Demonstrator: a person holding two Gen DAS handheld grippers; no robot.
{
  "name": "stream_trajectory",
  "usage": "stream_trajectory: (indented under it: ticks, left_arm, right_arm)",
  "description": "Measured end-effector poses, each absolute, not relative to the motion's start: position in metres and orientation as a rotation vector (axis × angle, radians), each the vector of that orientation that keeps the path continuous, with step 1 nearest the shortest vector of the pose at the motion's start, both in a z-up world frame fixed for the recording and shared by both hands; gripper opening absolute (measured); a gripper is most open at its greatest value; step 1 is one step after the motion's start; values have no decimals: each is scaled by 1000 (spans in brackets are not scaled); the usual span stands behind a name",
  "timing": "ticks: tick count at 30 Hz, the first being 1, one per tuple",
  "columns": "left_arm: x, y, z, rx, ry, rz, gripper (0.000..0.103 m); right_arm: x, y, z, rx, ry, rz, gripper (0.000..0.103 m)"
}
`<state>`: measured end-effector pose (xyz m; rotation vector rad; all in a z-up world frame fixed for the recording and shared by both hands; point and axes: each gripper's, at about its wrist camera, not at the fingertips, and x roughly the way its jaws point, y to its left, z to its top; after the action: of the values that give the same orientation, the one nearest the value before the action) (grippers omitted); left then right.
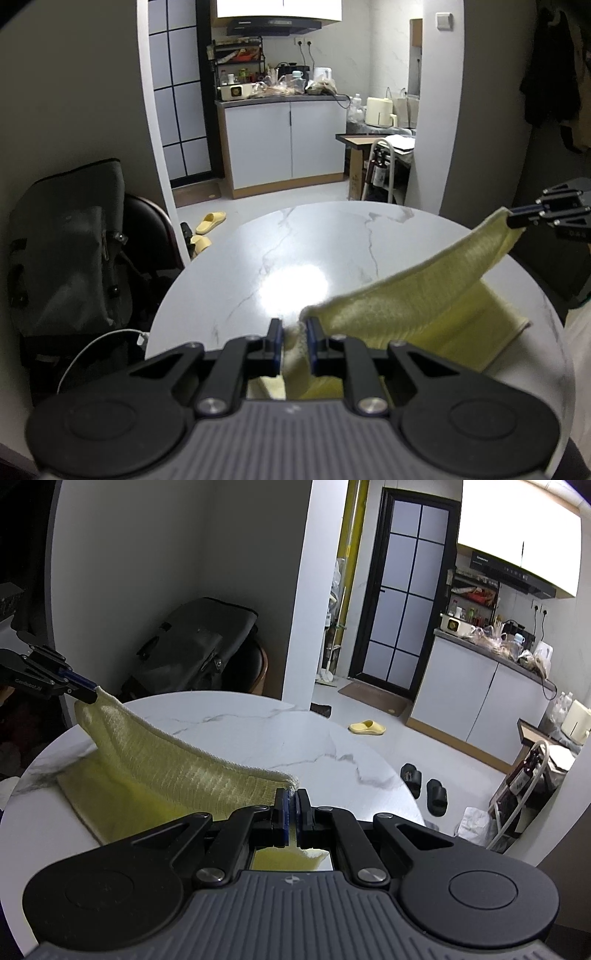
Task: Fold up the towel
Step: 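Lift the held hem with both grippers and fold it over toward the opposite edge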
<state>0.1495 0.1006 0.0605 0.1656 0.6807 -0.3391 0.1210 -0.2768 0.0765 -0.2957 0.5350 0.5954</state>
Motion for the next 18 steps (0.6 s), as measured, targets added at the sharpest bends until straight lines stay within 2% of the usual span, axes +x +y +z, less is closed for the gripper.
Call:
stream_trajectory:
  ticks: [8, 18]
  left_arm:
    - [158, 104, 52, 156, 676, -332, 15]
    - [166, 107, 48, 145, 653, -351, 15]
  right_arm:
    - [125, -274, 57, -288, 562, 602, 4]
    - [130, -277, 61, -276, 513, 596, 4]
